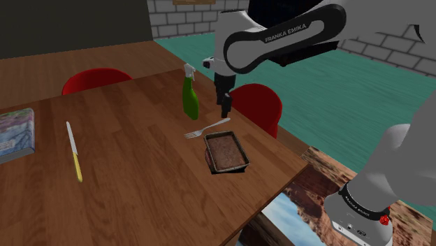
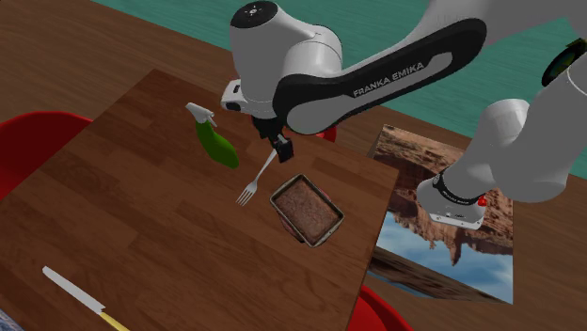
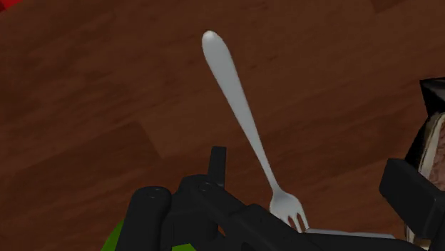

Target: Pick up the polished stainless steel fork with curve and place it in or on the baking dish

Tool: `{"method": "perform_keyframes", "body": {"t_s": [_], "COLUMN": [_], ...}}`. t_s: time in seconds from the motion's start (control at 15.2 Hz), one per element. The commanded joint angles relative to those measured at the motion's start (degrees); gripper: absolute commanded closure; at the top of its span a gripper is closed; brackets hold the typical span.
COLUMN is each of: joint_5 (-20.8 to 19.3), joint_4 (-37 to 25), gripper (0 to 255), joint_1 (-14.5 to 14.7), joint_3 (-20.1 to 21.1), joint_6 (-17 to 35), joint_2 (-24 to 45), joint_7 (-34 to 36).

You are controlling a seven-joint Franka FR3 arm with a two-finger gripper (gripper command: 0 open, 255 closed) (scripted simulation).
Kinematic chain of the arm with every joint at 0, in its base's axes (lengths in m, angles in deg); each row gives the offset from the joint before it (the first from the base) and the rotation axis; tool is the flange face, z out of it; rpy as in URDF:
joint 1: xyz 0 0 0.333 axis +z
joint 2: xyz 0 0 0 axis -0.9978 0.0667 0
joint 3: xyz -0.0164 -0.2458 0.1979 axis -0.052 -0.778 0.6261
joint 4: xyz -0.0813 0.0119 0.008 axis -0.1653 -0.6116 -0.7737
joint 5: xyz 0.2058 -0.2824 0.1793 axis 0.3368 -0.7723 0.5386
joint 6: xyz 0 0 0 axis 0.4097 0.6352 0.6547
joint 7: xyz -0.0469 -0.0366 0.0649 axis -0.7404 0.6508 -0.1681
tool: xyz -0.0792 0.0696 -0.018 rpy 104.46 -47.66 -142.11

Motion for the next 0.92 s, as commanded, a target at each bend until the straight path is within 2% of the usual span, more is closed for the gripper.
{"method": "perform_keyframes", "body": {"t_s": [0.0, 0.4, 0.86], "joint_5": [-0.05, -0.9, -1.16], "joint_4": [-2.08, -8.5, -6.55], "gripper": [0, 0, 0], "joint_1": [0.85, 3.15, 3.35], "joint_3": [0.94, 3.57, 3.52], "joint_6": [1.69, 4.55, 9.13], "joint_2": [3.36, 11.63, 14.27], "joint_7": [-2.02, -6.9, -6.72]}}
